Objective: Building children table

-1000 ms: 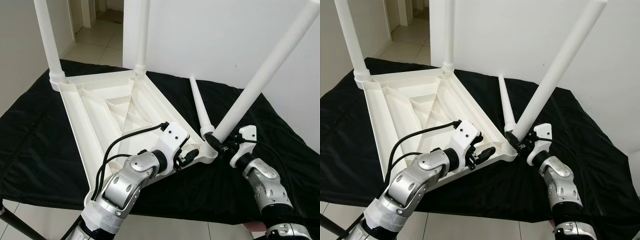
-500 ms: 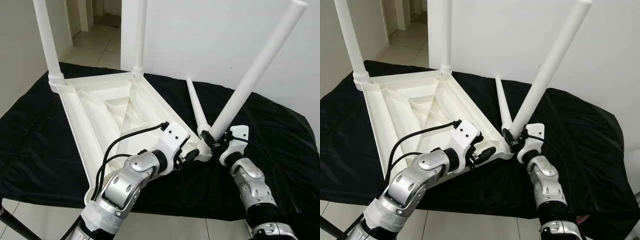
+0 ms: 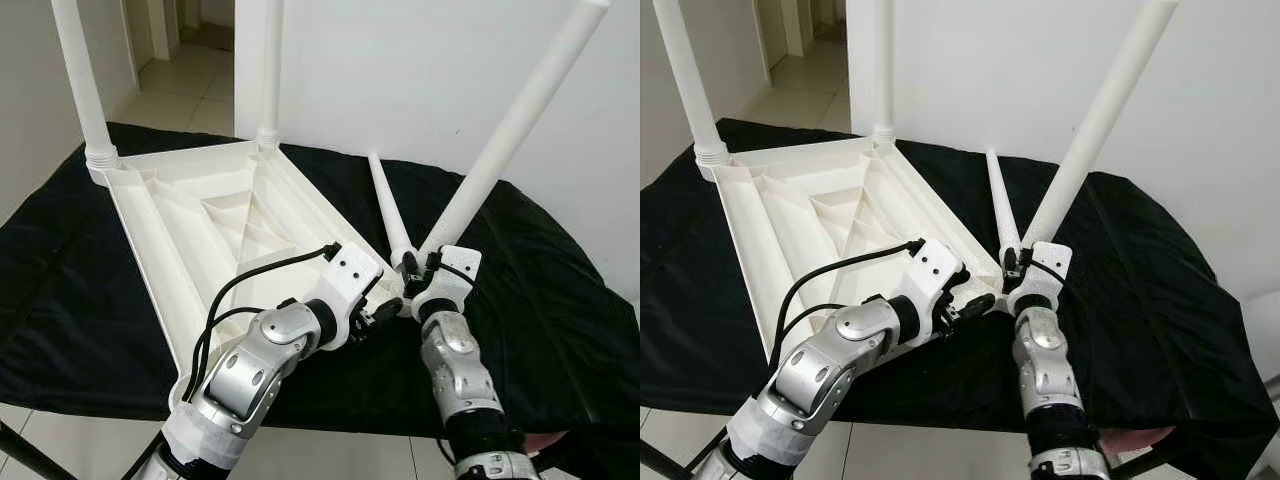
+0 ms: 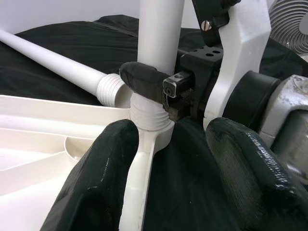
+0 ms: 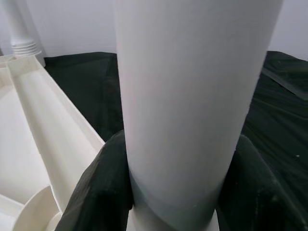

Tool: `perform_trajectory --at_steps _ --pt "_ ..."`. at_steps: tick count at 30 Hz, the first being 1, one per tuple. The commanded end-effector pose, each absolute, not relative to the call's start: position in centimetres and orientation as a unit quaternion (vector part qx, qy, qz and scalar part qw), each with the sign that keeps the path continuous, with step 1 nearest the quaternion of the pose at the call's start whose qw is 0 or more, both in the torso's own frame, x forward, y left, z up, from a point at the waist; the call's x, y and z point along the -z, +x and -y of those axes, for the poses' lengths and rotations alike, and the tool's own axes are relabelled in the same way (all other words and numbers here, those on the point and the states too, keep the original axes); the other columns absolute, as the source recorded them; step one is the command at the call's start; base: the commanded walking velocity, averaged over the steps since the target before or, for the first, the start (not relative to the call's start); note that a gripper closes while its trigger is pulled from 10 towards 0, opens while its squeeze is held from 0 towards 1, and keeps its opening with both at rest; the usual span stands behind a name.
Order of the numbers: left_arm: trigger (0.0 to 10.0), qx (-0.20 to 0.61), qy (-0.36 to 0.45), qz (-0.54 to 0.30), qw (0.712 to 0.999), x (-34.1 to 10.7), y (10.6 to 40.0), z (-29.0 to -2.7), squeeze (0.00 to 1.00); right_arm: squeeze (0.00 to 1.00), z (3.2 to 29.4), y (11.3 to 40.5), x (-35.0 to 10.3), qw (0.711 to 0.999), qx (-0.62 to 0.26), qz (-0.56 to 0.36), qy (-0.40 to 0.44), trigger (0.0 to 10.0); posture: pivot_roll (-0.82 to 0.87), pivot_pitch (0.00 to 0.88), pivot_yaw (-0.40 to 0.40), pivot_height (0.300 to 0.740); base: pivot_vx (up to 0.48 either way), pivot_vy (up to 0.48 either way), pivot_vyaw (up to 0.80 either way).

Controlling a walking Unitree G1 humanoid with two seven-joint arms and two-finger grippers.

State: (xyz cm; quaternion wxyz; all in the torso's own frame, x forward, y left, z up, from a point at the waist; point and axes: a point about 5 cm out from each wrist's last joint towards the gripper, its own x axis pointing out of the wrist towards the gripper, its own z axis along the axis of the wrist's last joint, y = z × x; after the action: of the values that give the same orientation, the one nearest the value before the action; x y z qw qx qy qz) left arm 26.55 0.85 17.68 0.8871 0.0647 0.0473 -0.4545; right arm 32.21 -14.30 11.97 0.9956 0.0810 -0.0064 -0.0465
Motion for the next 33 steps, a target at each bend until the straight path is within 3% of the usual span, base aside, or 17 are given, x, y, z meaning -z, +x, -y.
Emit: perform_trajectory --at_steps 1,6,7,8,9,13,14,15,23,24,33 --pt "10.0 0.47 0.066 -0.052 0.878 -17.7 26.2 -0.4 0.0 0.0 12.4 31.3 -9.7 0.994 0.031 -0.056 0.091 0.0 0.03 0.0 -0.118 0.74 0.0 0.0 0.0" --pt "10.0 0.471 0.066 -0.052 0.878 -17.7 26.1 -0.4 0.0 0.0 12.3 31.0 -10.0 0.994 0.036 -0.052 0.092 0.0 0.03 0.0 -0.118 0.74 0.0 0.0 0.0" --pt "10.0 0.472 0.065 -0.053 0.878 -17.6 26.1 -0.3 0.0 0.0 12.4 30.8 -10.2 0.994 0.045 -0.048 0.086 1.3 0.03 0.0 -0.118 0.74 0.0 0.0 0.0" --pt "10.0 0.472 0.064 -0.053 0.878 -17.6 26.1 -0.3 0.0 0.0 12.5 30.8 -10.2 0.994 0.048 -0.046 0.083 1.3 0.03 0.0 -0.118 0.74 0.0 0.0 0.0" --pt "10.0 0.472 0.064 -0.053 0.878 -17.6 26.1 -0.3 0.0 0.0 12.5 30.8 -10.3 0.994 0.049 -0.047 0.082 10.0 0.03 0.0 -0.118 0.74 0.0 0.0 0.0" --pt "10.0 0.473 0.063 -0.053 0.877 -17.7 26.1 -0.2 0.0 0.0 12.6 30.9 -10.6 0.995 0.041 -0.038 0.081 10.0 0.03 0.0 -0.121 0.74 0.0 0.0 0.0" --pt "10.0 0.472 0.062 -0.053 0.878 -17.7 26.1 -0.2 0.0 0.93 12.8 31.0 -10.7 0.995 0.041 -0.033 0.082 10.0 0.03 0.0 -0.121 0.74 0.0 0.0 0.0" --pt "10.0 0.472 0.062 -0.053 0.878 -17.7 26.1 -0.2 0.0 1.0 13.0 31.0 -10.9 0.996 0.04 -0.028 0.079 10.0 0.03 0.0 -0.121 0.74 0.0 0.0 0.0" --pt "10.0 0.472 0.061 -0.053 0.878 -17.7 26.1 -0.1 0.0 1.0 14.0 31.2 -11.4 0.997 0.029 -0.011 0.072 10.0 0.03 0.0 -0.12 0.74 0.0 0.0 0.0" --pt "10.0 0.472 0.06 -0.053 0.878 -17.8 26.1 -0.1 0.0 0.02 14.2 31.3 -11.4 0.998 0.017 -0.01 0.067 10.0 0.03 0.0 -0.12 0.74 0.0 0.0 0.0" --pt "10.0 0.472 0.058 -0.052 0.878 -17.9 26.1 0.0 0.0 0.0 16.0 31.8 -10.7 0.999 -0.019 -0.031 0.039 10.0 0.03 0.0 -0.122 0.74 0.0 0.0 0.0"
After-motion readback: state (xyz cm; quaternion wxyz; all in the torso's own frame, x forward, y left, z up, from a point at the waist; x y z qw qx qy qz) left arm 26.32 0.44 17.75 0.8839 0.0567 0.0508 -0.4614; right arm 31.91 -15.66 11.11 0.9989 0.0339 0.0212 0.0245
